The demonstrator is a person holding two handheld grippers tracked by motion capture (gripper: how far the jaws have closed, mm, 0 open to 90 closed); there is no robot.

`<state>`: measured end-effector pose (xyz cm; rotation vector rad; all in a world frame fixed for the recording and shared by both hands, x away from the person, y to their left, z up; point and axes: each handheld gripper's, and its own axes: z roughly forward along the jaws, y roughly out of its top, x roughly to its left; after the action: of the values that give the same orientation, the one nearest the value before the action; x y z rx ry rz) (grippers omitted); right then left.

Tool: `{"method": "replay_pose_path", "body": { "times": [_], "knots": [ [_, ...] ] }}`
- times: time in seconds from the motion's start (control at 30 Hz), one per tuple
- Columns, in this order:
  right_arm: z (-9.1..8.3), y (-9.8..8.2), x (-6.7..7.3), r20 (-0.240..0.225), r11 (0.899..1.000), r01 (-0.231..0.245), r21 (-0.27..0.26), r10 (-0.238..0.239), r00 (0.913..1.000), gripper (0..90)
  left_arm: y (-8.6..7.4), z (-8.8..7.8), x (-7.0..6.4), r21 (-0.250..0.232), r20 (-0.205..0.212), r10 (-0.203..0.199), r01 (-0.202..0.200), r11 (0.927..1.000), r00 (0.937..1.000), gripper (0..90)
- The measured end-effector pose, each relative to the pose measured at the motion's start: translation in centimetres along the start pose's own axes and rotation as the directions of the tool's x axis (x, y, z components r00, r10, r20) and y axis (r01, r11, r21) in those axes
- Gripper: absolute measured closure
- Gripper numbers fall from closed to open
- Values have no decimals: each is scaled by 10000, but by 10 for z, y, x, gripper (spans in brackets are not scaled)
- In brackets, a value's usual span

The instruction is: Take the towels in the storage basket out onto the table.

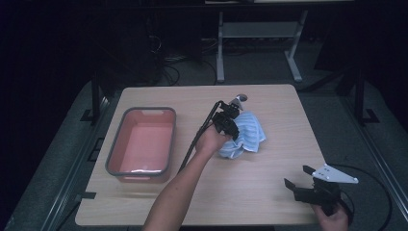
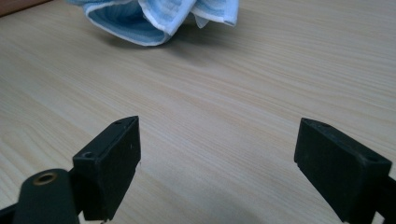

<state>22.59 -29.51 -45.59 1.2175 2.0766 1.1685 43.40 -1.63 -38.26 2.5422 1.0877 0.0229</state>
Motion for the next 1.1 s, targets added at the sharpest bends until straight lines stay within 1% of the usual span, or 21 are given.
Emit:
{"method": "replay_pose_path", "body": {
  "times": [0.03, 0.07, 0.13, 0.37, 0.43, 0.5, 0.53, 0.57, 0.63, 0.77, 0.83, 1.1],
  "knots": [
    [0, 0, 0, -8, 10000, 7, -6, -7, 10000, 141, -1, 1, 0, -50, 16, -42, 42, 10000, 10000, 704],
    [0, 0, 0, -12, 10000, 21, -5, -21, 10000, 142, -2, 3, 0, -88, -55, -55, 54, 9999, 10000, 700],
    [1, 0, 0, -44, 10000, 28, 28, -28, 10000, 142, -3, 6, -1, 21, -164, -32, 32, 10000, 9999, 699],
    [1, 0, 1, -60, 10000, 61, 63, -60, 10000, 142, -5, 13, -1, 149, -80, -94, 95, 9998, 9999, 689],
    [1, 0, 0, -64, 10000, 83, 35, -83, 9999, 141, -6, 15, 0, 173, -84, -106, 107, 9998, 9999, 682],
    [1, 0, 0, -61, 10000, 87, 37, -86, 9999, 142, -6, 17, 0, 244, -112, -172, 175, 9996, 9998, 671],
    [1, 0, 0, -60, 10000, 91, 35, -91, 9999, 141, -7, 18, 1, 281, -54, -254, 256, 9993, 9997, 666],
    [1, 0, 0, -63, 9999, 97, 39, -96, 9999, 142, -7, 19, 1, 346, -56, -218, 219, 9992, 9997, 654],
    [1, 0, 0, -57, 9999, 105, 52, -105, 9999, 142, -7, 20, 1, 328, -97, -219, 222, 9992, 9997, 652],
    [1, 0, 0, -53, 9999, 98, 36, -98, 9999, 142, -7, 20, 0, 263, -20, -224, 225, 9994, 9997, 630],
    [1, 0, 0, -54, 9999, 98, 43, -98, 9999, 141, -7, 20, -1, 228, -6, -289, 289, 9993, 9996, 612],
    [1, 1, 1, -54, 9999, 145, 69, -145, 9999, 142, -7, 19, 0, 218, 109, -296, 294, 9993, 9995, 599]
  ]
}}
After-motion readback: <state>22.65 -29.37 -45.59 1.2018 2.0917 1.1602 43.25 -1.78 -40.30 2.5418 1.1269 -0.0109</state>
